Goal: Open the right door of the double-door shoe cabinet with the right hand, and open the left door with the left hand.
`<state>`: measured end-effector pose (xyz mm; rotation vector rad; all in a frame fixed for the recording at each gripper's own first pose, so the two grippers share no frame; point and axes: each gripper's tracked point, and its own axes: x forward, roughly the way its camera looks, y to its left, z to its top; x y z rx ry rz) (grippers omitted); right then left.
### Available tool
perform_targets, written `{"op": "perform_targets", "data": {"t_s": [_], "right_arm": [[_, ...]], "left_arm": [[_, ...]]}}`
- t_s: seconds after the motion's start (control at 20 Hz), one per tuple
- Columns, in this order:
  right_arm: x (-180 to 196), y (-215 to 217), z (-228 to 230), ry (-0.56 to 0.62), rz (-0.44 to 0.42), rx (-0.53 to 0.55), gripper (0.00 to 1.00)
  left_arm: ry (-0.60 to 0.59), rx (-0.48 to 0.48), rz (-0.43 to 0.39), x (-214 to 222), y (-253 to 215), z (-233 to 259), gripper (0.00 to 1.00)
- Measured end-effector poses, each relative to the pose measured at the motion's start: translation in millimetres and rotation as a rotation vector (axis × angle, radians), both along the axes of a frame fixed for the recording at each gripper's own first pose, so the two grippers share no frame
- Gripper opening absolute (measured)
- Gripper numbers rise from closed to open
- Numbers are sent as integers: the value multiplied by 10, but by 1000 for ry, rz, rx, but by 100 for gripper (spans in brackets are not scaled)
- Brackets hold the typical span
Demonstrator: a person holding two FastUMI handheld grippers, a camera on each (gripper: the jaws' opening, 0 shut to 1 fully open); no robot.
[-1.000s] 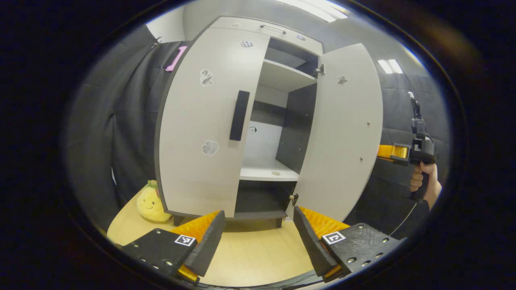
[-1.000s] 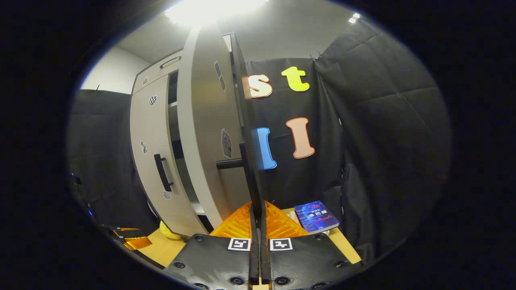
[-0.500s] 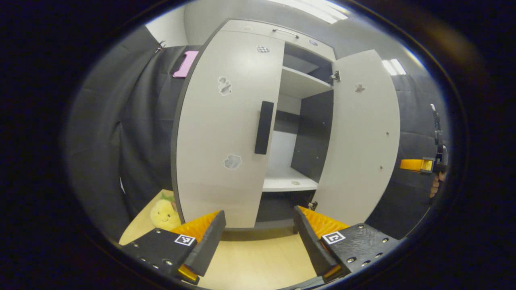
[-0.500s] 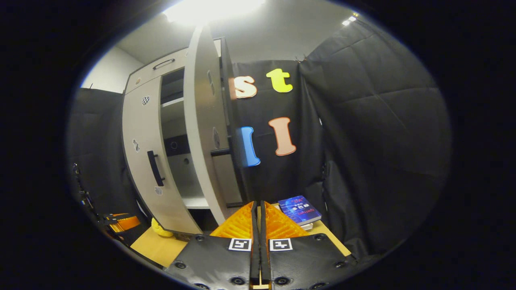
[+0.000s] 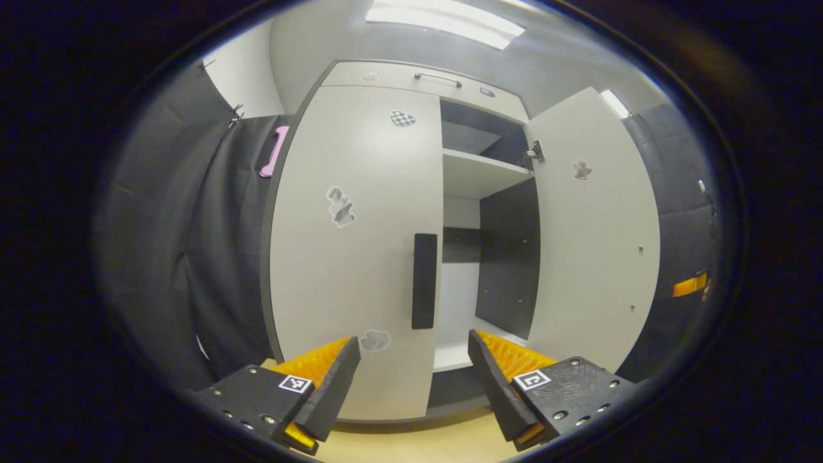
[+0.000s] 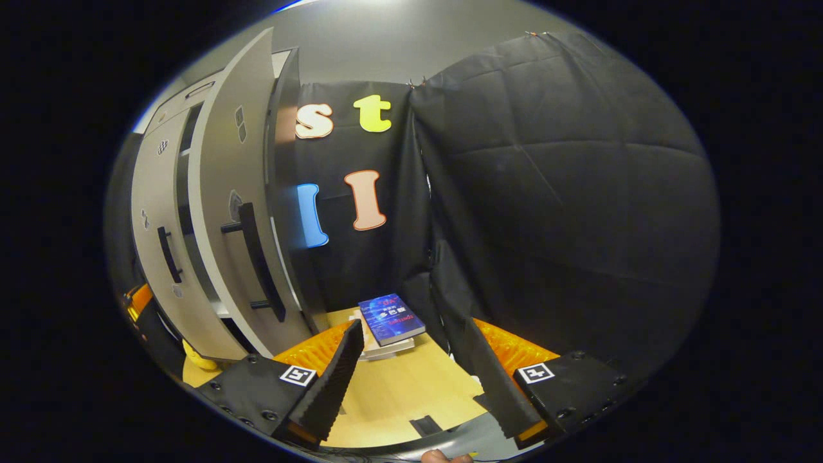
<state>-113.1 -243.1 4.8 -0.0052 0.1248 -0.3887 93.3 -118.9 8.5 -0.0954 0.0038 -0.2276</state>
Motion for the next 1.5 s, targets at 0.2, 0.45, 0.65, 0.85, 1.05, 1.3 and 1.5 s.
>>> {"op": "perform_targets", "data": {"t_s": [0.2,0.45,0.65,0.85,1.05,1.3,1.5], "right_arm": [[101,-145,248,-102,-31,-8,98],[607,-334,251,-116,34,39,98],[919,-463,196,-100,55,20,98],[1232,-542,432,-190,102,32,98],[1541,-689,619,-258,124,54,98],[1841,-757,556,-288,161,68,98],[2085,-664,434,-234,229,114,98]], "left_arm": [[8,4,38,303,-50,121,99],[31,36,92,721,-138,224,99],[23,55,104,996,-277,308,98],[35,82,126,1247,-374,298,76],[55,49,165,1309,-410,255,61],[56,33,202,1304,-401,274,32],[49,46,239,1323,-403,265,22]]}}
